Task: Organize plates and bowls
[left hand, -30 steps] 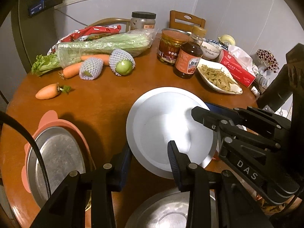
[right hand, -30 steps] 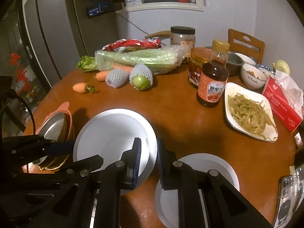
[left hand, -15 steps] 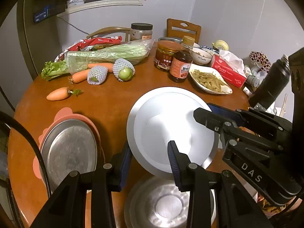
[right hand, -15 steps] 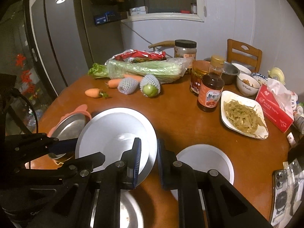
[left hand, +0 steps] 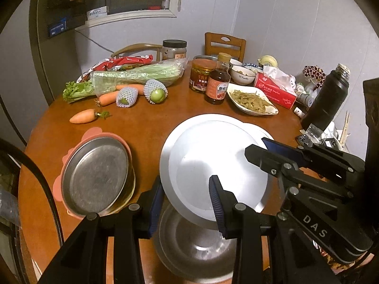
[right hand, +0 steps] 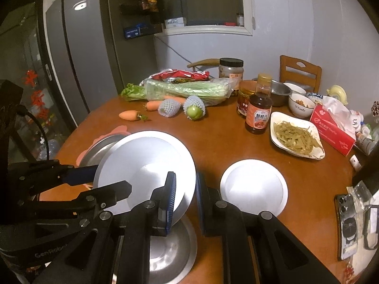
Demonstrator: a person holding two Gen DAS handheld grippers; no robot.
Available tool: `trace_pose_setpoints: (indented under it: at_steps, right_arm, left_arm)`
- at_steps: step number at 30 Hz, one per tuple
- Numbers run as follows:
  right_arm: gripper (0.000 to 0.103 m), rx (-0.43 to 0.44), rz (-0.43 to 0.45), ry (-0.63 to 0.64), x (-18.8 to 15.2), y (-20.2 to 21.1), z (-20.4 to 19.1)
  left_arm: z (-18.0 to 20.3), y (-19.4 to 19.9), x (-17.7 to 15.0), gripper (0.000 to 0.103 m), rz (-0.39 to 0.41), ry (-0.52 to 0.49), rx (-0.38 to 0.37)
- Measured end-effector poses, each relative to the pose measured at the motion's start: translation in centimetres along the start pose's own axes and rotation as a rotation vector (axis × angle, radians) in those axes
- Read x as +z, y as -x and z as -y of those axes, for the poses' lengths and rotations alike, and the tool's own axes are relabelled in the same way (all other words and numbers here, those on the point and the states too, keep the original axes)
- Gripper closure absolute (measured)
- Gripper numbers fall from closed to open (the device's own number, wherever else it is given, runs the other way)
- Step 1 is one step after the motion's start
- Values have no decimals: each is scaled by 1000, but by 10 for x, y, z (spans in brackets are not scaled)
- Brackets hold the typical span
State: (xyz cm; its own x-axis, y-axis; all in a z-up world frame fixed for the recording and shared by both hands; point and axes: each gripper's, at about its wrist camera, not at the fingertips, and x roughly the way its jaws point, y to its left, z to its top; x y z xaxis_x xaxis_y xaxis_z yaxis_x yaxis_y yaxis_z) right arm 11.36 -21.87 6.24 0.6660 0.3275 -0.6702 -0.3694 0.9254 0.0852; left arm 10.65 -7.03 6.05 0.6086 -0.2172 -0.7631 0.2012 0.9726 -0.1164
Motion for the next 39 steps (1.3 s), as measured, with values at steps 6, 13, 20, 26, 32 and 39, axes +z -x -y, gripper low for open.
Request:
trace_pose_setpoints:
  at_steps: [6, 13, 20, 26, 32, 39]
  right_arm:
    - [86, 4, 11, -1, -15, 13, -8]
    - [86, 11, 7, -4, -31, 21, -13]
    - [85, 13, -4, -9, -48, 22, -16]
    - [85, 21, -20, -17, -62, 18, -16]
    - [85, 21, -27, -17, -69, 15, -16]
    - [85, 18, -40, -26, -79, 11, -15]
  left_arm:
    - [3, 6, -15, 64, 1, -1, 3]
    - [4, 8, -30, 64, -2, 2, 5]
    - [8, 4, -44, 64, -18, -3, 9]
    - [9, 0, -55, 64, -28, 1, 16]
    - [11, -6, -63, 64, -47, -1, 20]
    - [11, -12, -69, 64, -65, -3, 14]
